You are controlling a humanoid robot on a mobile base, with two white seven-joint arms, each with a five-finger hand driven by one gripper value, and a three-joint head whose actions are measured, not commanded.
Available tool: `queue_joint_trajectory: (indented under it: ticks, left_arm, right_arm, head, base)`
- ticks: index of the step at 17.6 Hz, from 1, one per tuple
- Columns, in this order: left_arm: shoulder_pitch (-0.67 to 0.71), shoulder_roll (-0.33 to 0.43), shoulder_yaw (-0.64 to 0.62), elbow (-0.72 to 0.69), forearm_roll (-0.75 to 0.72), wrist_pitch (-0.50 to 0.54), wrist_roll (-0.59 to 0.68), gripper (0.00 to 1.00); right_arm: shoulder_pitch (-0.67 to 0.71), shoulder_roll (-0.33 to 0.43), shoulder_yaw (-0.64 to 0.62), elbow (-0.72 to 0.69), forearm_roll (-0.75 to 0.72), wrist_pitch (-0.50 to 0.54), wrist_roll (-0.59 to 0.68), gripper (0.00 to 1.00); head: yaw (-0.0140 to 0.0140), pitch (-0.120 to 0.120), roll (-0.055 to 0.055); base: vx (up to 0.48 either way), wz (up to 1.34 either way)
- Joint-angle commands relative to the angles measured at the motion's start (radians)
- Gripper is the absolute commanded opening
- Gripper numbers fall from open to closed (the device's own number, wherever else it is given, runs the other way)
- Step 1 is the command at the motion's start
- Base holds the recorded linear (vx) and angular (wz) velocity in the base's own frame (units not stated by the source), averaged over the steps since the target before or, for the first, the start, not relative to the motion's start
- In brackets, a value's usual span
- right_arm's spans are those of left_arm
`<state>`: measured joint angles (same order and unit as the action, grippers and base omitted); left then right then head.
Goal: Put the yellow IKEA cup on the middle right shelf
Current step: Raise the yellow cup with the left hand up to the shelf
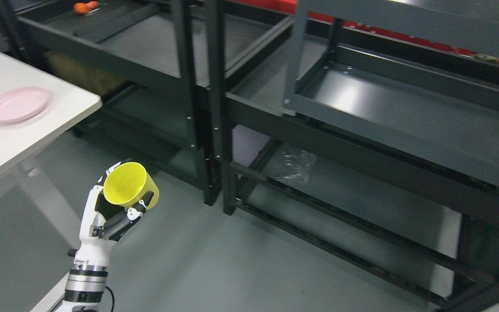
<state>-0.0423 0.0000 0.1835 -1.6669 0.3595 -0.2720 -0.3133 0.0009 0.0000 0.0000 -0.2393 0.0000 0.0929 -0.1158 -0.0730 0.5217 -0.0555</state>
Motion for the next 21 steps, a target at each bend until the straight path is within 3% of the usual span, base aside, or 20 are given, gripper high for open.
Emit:
queue_joint_trajectory:
  ticks: [1,7,12,21]
  left_arm:
    - [-0.001,0.018,-0.039,-0.004,0.001,0.0,-0.001,0.01]
    - [-0.007,0.018,-0.124,-0.005,-0.001,-0.007,0.005,0.01]
    - [-0.05,0.018,-0.237,-0.013,-0.001,-0.113,-0.003,0.01]
    - [-0.163,0.018,-0.421,-0.089,-0.001,-0.187,-0.001,0.02]
  right_arm:
    - [0.013,-0.017,0.017,0.0,-0.025,0.001,-0.001,0.99]
    - [0.013,-0.017,0.017,0.0,-0.025,0.001,-0.001,0.99]
    - [0.013,-0.017,0.017,0.0,-0.025,0.001,-0.001,0.99]
    - [0.013,-0.017,0.017,0.0,-0.025,0.001,-0.001,0.99]
  head:
    - [0.0,0.0,0.0]
    - [0.0,0.0,0.0]
    - [0.0,-0.001,0.0]
    - [0.0,-0.001,0.0]
  base:
    - [-0.065,-1.08]
    - [0.021,-0.67]
    - [0.089,-0.23]
    - [0.168,-0.08]
